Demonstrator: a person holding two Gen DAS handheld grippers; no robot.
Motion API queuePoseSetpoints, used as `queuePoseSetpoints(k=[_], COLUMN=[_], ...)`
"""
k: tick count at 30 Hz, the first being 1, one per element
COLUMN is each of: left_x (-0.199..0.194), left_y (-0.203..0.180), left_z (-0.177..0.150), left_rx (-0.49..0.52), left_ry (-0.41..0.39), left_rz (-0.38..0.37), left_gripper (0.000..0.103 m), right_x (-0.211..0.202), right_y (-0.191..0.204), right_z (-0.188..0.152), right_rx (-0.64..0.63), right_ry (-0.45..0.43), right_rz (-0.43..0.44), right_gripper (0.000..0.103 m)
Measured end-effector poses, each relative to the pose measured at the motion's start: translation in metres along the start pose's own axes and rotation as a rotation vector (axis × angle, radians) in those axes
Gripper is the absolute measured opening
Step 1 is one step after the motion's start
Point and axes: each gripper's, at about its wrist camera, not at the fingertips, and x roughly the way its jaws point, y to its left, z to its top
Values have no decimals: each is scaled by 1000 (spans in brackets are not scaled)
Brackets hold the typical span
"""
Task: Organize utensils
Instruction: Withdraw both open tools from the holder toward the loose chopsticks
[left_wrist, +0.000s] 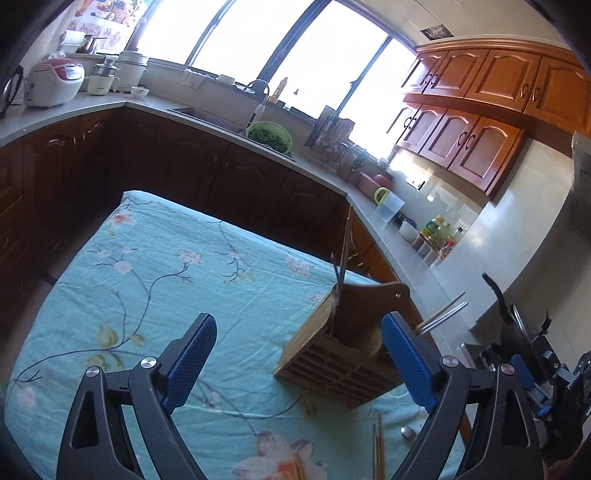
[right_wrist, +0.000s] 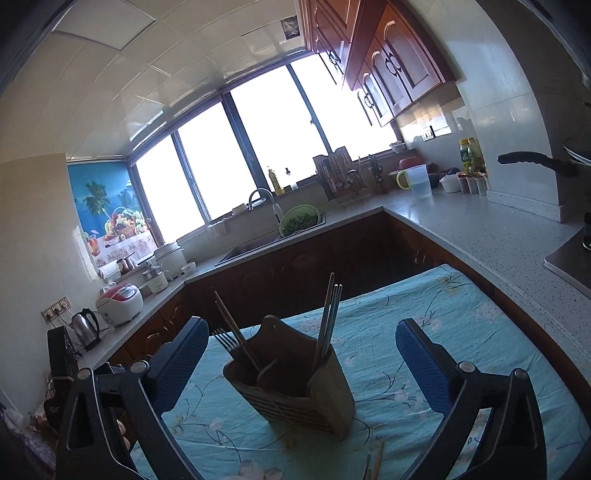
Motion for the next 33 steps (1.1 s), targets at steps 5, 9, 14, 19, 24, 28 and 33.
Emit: queuePoseSetpoints(k=[5, 9, 14, 19, 24, 28, 33], left_x=[-42, -69, -93, -99, -99, -83, -60], left_y=[5, 7, 7, 5, -5, -19, -39], left_z=[-34, -53, -74, -89, -105, -115, -122], left_rx=[9, -2, -8, 11, 40, 80, 137], left_ry=[31, 61, 92, 141, 192, 248, 325], left_rz=[60, 84, 99, 123, 133, 144, 148], left_gripper=[91, 91, 91, 91, 91, 91, 87], right_x=[-26, -42, -56, -61, -64, -62, -61], right_y=[-5, -10, -20, -27, -34, -37, -38], right_z=[-26, -48, -74, -99, -116, -120, -119], right_rx=[-13, -15, -3, 9, 19, 17, 7], right_ry=[34, 72, 126, 176, 210, 223, 221], right_rz=[-24, -51, -77, -109, -128, -130, -127], right_gripper=[102, 102, 102, 102, 102, 102, 101])
